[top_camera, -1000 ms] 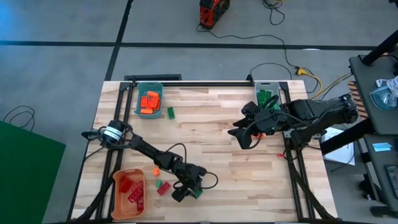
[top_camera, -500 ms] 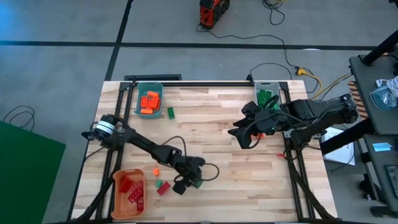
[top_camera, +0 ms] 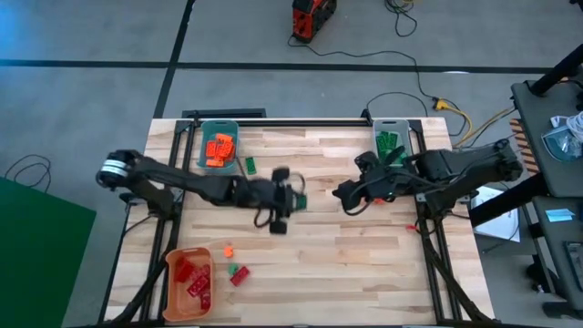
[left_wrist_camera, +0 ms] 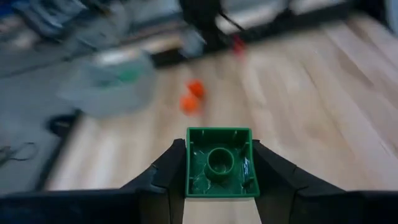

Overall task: Sort blocks
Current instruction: Put the bottom right green game piece into the gray bin

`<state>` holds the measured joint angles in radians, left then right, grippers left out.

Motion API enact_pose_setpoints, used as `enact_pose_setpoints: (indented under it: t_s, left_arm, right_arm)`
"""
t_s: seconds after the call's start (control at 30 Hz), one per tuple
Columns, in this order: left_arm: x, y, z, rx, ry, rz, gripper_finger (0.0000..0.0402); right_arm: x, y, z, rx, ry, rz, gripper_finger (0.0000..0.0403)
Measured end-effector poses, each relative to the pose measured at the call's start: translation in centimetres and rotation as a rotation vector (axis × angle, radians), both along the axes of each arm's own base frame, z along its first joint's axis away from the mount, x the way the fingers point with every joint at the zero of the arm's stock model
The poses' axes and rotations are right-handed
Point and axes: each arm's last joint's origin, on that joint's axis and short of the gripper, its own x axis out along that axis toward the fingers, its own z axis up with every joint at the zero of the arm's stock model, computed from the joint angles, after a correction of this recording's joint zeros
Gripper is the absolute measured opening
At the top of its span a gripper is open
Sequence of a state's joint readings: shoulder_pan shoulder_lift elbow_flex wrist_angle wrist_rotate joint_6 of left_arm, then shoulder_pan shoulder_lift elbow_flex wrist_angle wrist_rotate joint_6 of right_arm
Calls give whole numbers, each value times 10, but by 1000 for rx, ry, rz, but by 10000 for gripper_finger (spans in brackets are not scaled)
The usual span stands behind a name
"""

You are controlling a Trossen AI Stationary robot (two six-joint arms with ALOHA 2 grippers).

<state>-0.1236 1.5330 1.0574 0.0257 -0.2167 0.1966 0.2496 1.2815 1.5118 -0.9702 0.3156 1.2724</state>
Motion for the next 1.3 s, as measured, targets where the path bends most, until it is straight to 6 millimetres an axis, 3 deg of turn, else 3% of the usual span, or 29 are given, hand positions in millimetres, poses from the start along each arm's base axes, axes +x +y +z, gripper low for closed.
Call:
enact_pose_setpoints:
  t_s: [0.17, 0.3, 0.63, 1.3]
  left_arm:
    - [1, 16, 43, -2, -107, 53, 121]
    - [11, 17, 63, 60, -97, 32, 122]
    - [36, 15, 71, 122, -26, 4, 122]
    - [28, 15, 94, 71, -91, -27, 122]
  right_arm:
    - [22, 1, -6, -8, -67, 9, 221]
    - [35, -5, -4, -30, -125, 10, 221]
    - [38, -13, -7, -60, -103, 4, 221]
    - [29, -19, -1, -98, -100, -10, 221]
